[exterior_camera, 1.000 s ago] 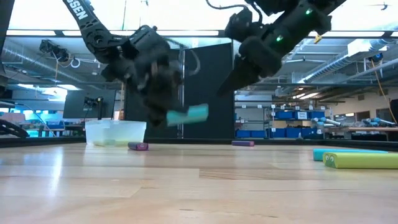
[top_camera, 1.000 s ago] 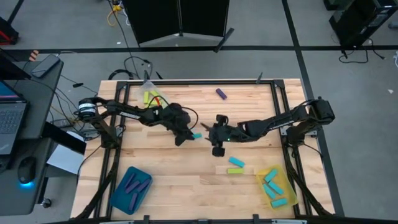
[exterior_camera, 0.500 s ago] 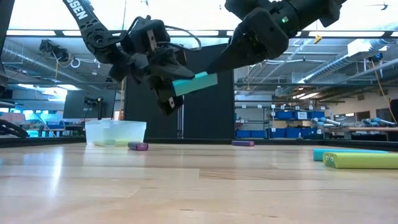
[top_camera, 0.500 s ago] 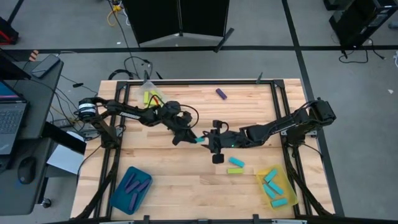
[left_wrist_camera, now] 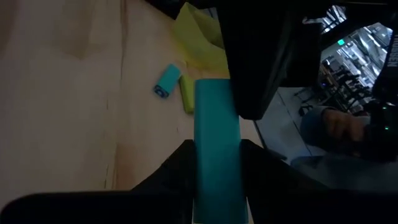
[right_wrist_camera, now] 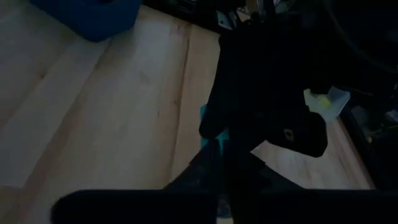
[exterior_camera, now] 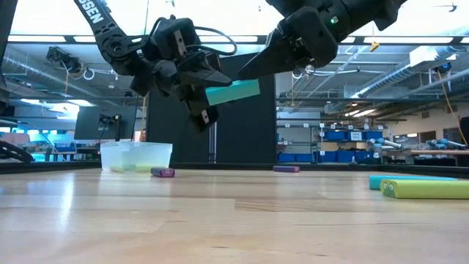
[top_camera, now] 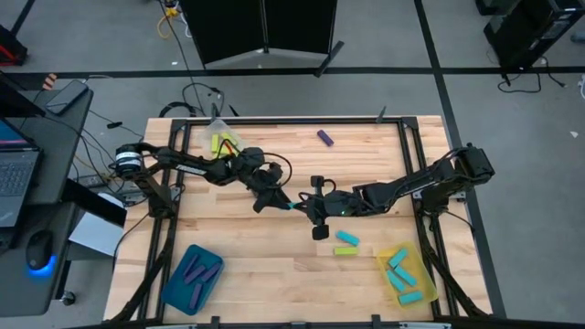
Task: Sort blocks
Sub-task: Put the blue block into the yellow bin
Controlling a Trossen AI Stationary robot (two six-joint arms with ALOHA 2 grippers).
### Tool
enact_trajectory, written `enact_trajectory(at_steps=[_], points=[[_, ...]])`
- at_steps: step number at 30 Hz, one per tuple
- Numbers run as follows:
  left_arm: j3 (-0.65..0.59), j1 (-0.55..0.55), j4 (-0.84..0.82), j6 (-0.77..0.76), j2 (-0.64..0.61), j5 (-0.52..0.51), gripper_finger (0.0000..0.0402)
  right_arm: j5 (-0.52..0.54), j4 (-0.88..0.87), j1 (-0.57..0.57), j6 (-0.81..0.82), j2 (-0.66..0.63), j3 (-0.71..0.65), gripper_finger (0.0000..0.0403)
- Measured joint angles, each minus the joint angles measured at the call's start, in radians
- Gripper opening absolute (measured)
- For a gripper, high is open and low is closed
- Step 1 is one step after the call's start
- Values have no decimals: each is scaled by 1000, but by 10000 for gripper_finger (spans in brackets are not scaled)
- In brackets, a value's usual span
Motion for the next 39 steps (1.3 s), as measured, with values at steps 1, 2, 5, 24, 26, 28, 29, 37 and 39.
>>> enact_trajectory(at_steps=[1,2,5,24,26,28,29,37,39], points=[[0,0,0,0,0,-2,107,0,3,0,-10,0,0,12],[0,0,0,0,0,-3,107,1,4,1,-19,0,0,8],[0,0,15,9,0,-6,113,6,3,2,-23,-13,0,12],[2,-5,119,-13,-3,74,105,81,-100,69,42,-126,-3,173],[2,-5,132,-30,-3,84,105,81,-88,67,34,-122,-3,184],[2,-6,149,-45,-3,88,105,81,-69,62,23,-115,-3,191],[2,-6,153,-50,-3,89,105,80,-65,59,16,-112,-3,193],[4,-17,166,-56,-3,91,105,29,-3,39,-30,-84,-3,154],[4,-18,165,-56,-3,91,105,28,-2,37,-33,-84,-3,118]])
